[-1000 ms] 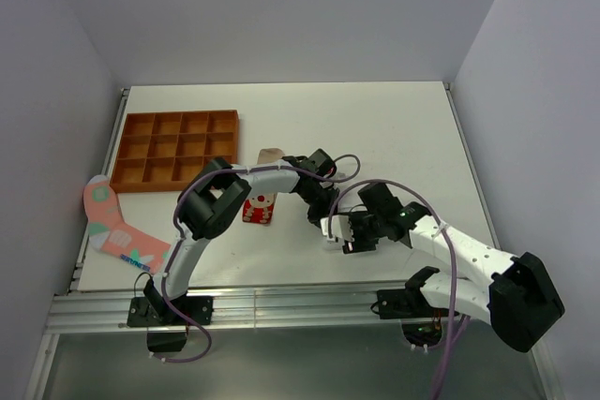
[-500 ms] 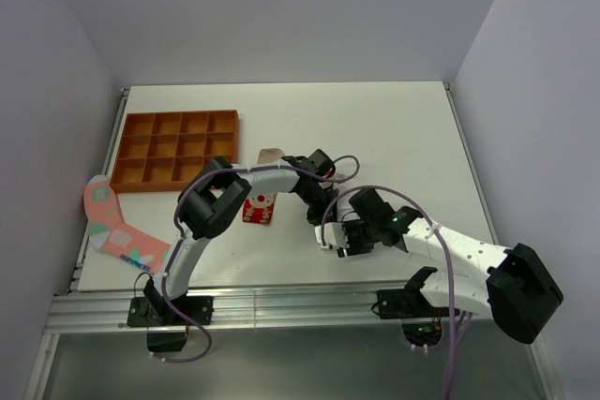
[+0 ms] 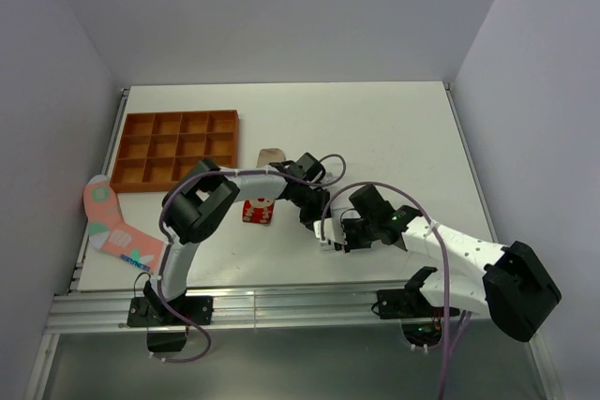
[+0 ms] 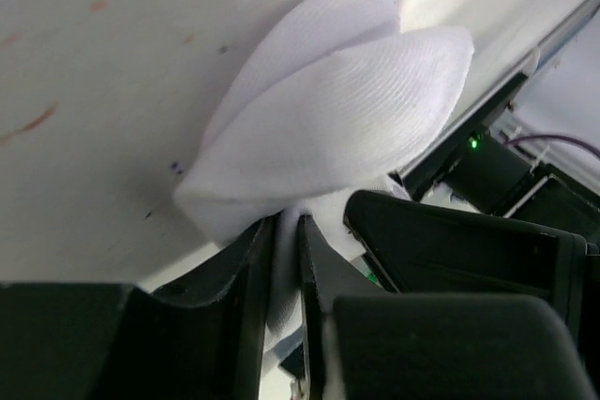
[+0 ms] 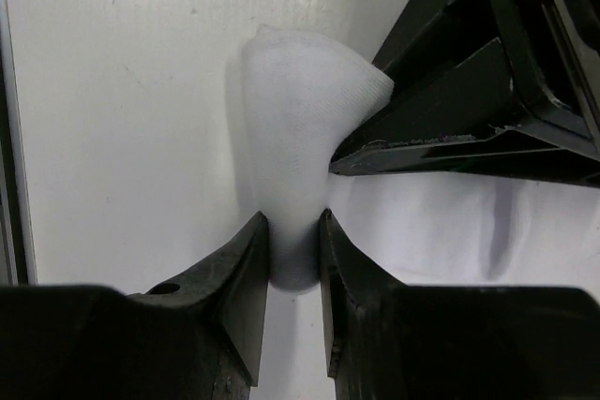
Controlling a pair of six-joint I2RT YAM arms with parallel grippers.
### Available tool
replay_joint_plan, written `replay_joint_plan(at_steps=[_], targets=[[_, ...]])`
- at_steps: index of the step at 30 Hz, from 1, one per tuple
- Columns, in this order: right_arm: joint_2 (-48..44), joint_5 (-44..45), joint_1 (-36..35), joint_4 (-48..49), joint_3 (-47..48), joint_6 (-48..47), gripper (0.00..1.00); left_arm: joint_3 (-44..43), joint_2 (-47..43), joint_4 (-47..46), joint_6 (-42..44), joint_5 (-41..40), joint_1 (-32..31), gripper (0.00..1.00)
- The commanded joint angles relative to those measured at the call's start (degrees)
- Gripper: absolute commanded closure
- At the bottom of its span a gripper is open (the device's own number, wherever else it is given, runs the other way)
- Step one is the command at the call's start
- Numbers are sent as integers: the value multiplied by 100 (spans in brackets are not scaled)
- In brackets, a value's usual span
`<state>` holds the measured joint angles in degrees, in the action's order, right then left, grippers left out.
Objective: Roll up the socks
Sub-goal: Roll the sock at the center of the board.
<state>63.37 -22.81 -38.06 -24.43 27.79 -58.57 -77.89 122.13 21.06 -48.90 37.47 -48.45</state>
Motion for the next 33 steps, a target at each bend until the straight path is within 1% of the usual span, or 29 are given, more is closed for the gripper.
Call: replay_joint_plan(at_steps=[1,2,7,9,11,12,13,17,21,23,24,25,28,33], targets=[[122,-83,132,78,-72,82,80,476,-180,-48,-171,-1400,107,77],[131,-144,150,96,-81,82,80,555,-337,-145,-268,-1549,125,75],[333,-434,290,0,50,3,80,845,-786,-462,-523,-1989,186,75],[482,-680,387,-114,165,-41,81,985,-866,-550,-664,-2164,195,75],[588,-874,597,-290,367,-111,81,1187,-971,-681,-821,-2200,195,76],[701,-1109,685,-378,437,-172,81,1232,-997,-726,-857,-2209,195,76],[772,-1242,895,-596,620,-277,81,1276,-1059,-822,-892,-2270,186,77],[1255,-1805,1371,-1247,1131,-594,81,1574,-1235,-1051,-1121,-2376,186,78],[2018,-2096,1688,-1819,1606,-875,81,1680,-1340,-1148,-1253,-2481,160,81],[2362,-2236,1793,-2275,1966,-1059,80,1715,-1367,-1200,-1297,-2517,125,82],[2720,-2306,1820,-2521,2115,-1174,80,1715,-1384,-1183,-1314,-2552,107,83],[2915,-2403,1855,-2993,2430,-1383,80,1724,-1402,-1183,-1315,-2578,81,83],[3628,-2483,1995,-3698,3036,-1578,80,1750,-1481,-1183,-1297,-2754,28,84],[4481,-2413,2128,-4131,3689,-1298,81,1865,-1639,-1235,-1201,-3131,-77,85]])
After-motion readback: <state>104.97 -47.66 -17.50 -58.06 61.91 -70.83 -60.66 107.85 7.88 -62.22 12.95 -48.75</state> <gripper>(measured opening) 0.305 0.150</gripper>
